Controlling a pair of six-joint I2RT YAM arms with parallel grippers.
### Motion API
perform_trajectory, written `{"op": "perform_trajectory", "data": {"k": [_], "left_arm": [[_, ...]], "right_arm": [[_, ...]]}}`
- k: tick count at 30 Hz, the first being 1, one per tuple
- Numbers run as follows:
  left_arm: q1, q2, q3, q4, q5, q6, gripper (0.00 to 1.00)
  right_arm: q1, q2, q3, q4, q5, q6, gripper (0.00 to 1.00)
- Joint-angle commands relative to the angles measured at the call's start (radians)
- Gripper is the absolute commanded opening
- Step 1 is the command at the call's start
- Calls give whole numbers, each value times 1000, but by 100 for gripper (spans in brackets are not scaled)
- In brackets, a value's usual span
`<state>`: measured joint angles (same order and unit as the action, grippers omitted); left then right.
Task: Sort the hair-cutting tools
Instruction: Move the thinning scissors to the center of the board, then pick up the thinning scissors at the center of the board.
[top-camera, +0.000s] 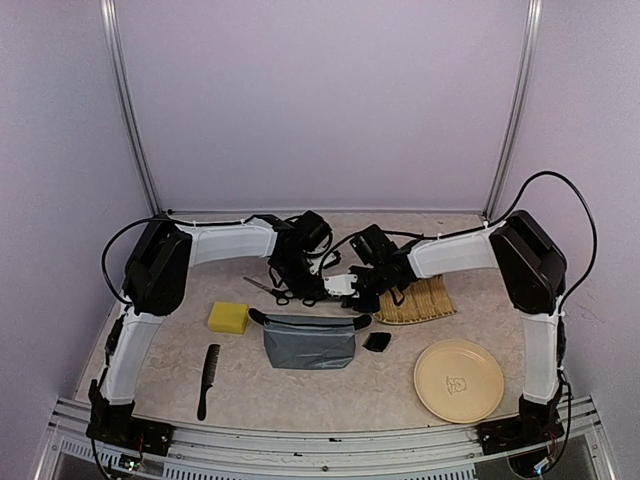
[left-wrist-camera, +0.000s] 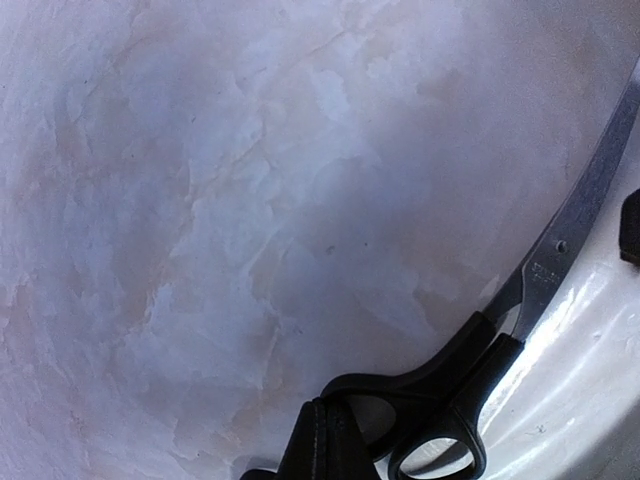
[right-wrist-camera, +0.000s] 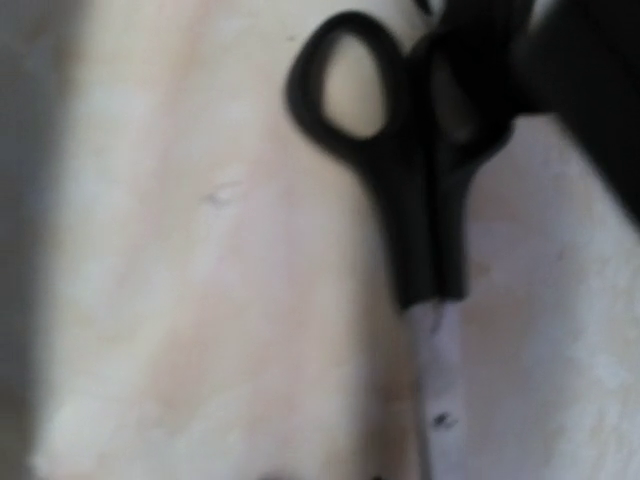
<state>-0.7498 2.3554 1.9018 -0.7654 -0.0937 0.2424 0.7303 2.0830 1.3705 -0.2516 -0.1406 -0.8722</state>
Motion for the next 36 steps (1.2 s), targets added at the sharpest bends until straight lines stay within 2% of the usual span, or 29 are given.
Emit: {"op": "perform_trajectory", "data": {"k": [1,7,10,14,27,36], "left_arm": [[13,41,-51,-76,-45,-11,0],[33,-38,-84,-64,-17,-13,0],[48,-86,-110,-39,39,-13,0],[68,-100,-119,-24,88,-18,0],[98,-91,-79,-39,205,-16,0],[115,-81,-73,-34,255,-16,0]], "right_arm": [[3,-62,48,-141,-78,38,25],[-50,-127,142,-269,-213,60,35],[-75,-147,133,-267,-240,18,42],[-77,-139,92,-221,-194,-73,46],[-26,-47,74,-59,-7,-209,52],[-16,36,126,-80,16,-254,54]]}}
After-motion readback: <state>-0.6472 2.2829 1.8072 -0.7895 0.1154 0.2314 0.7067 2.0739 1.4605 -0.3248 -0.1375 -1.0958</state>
